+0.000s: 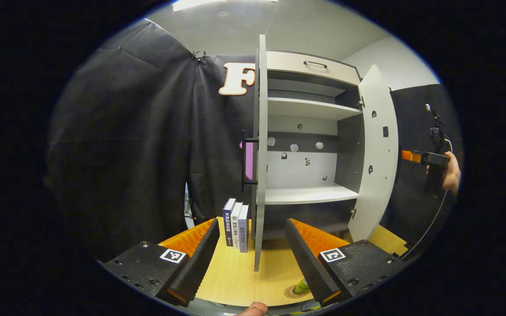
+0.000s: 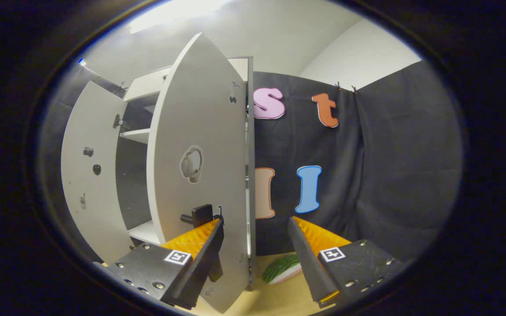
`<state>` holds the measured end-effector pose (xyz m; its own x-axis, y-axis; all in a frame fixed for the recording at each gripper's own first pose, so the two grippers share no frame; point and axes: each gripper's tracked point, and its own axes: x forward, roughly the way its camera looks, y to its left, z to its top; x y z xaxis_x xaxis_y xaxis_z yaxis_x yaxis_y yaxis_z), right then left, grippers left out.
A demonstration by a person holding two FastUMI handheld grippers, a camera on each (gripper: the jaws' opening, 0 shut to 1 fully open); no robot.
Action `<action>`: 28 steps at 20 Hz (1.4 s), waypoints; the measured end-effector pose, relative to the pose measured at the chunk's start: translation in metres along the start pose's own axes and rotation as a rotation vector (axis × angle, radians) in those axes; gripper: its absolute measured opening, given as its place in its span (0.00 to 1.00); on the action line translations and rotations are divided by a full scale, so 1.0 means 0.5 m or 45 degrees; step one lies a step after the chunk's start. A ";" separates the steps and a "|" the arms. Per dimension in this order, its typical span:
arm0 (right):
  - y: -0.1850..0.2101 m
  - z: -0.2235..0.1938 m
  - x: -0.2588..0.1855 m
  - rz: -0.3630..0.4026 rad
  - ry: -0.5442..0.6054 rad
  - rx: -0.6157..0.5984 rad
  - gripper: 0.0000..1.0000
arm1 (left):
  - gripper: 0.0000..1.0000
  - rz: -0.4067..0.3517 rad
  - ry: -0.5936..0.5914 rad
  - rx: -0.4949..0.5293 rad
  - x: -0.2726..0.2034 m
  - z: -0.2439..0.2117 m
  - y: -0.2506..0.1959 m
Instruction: Grasp the bottle in the cabinet with the left hand and place it on the coaster, then close the right door with the right hand and the left door with the left hand.
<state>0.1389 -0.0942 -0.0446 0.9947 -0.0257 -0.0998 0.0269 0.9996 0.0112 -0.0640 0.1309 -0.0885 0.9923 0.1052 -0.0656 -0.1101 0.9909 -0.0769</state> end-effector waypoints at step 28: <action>0.186 -0.054 0.012 0.124 -0.011 0.010 0.95 | 0.95 -0.041 -0.029 0.012 0.210 0.040 0.170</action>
<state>0.1445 -0.0008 -0.0708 0.9934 0.0715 -0.0893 -0.0692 0.9972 0.0286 0.0322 0.2279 -0.0821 0.9964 0.0747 -0.0403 -0.0773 0.9946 -0.0691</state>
